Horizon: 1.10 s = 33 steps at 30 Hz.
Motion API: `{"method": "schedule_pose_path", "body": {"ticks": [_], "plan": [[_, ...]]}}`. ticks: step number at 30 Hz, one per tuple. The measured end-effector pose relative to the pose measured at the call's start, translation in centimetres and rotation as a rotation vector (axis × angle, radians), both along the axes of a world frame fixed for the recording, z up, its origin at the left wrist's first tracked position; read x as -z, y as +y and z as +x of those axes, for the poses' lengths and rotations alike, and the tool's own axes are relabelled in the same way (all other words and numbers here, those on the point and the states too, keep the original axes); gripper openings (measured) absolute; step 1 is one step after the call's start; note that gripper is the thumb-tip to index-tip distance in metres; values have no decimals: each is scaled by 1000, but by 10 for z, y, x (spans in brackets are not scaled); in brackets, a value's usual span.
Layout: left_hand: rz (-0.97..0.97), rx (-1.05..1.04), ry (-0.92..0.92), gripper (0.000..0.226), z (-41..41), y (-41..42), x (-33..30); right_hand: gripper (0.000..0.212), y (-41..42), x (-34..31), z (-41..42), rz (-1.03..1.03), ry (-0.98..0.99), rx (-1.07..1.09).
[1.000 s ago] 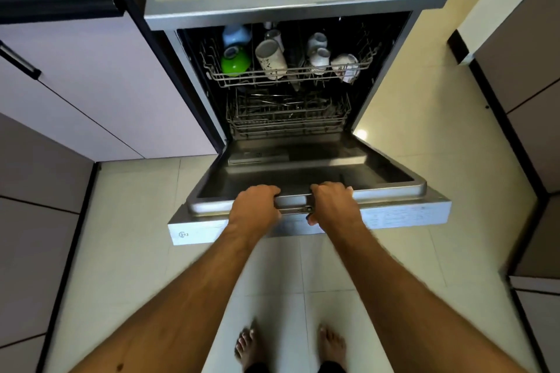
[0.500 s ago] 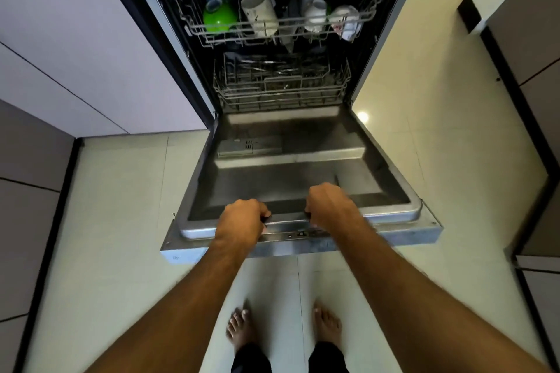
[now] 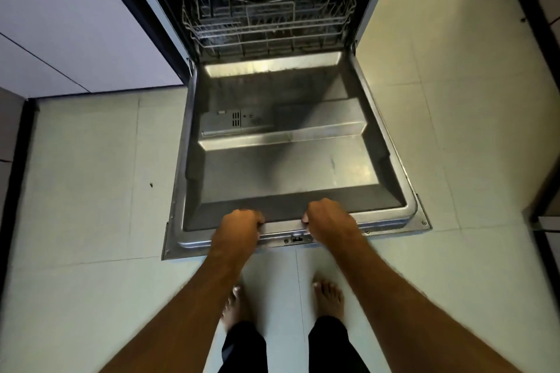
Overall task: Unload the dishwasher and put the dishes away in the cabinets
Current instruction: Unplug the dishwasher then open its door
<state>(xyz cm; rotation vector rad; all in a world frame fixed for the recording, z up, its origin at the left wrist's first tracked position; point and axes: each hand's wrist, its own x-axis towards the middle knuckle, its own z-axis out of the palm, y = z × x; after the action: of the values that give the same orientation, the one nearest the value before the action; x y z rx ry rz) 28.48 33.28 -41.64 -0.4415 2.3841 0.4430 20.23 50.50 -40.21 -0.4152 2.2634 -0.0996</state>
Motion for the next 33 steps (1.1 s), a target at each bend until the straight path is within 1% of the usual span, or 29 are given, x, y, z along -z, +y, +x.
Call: {"method": "schedule_pose_path", "body": {"ticks": [4,8,13,16,20,23,27,30,33], "plan": [[0,-24,78,19,19,10,40,22,7,41,14,-8,-47,14],[-2,-61,138,19,27,16,70,23,15,74,28,-50,42,48],[18,-124,118,22,30,17,107,24,14,108,36,-79,57,42],[46,-153,95,22,32,18,128,21,14,125,38,-82,55,26],[67,-152,108,21,37,19,150,21,15,142,38,-76,21,-31],[82,-156,123,22,38,20,162,26,20,152,41,-73,19,-96],[89,-154,139,20,41,19,175,32,22,166,44,-76,11,-99],[68,-161,149,16,43,22,184,27,23,173,47,-92,28,-72],[49,-136,170,16,42,27,190,22,22,180,48,-85,51,-52]]}}
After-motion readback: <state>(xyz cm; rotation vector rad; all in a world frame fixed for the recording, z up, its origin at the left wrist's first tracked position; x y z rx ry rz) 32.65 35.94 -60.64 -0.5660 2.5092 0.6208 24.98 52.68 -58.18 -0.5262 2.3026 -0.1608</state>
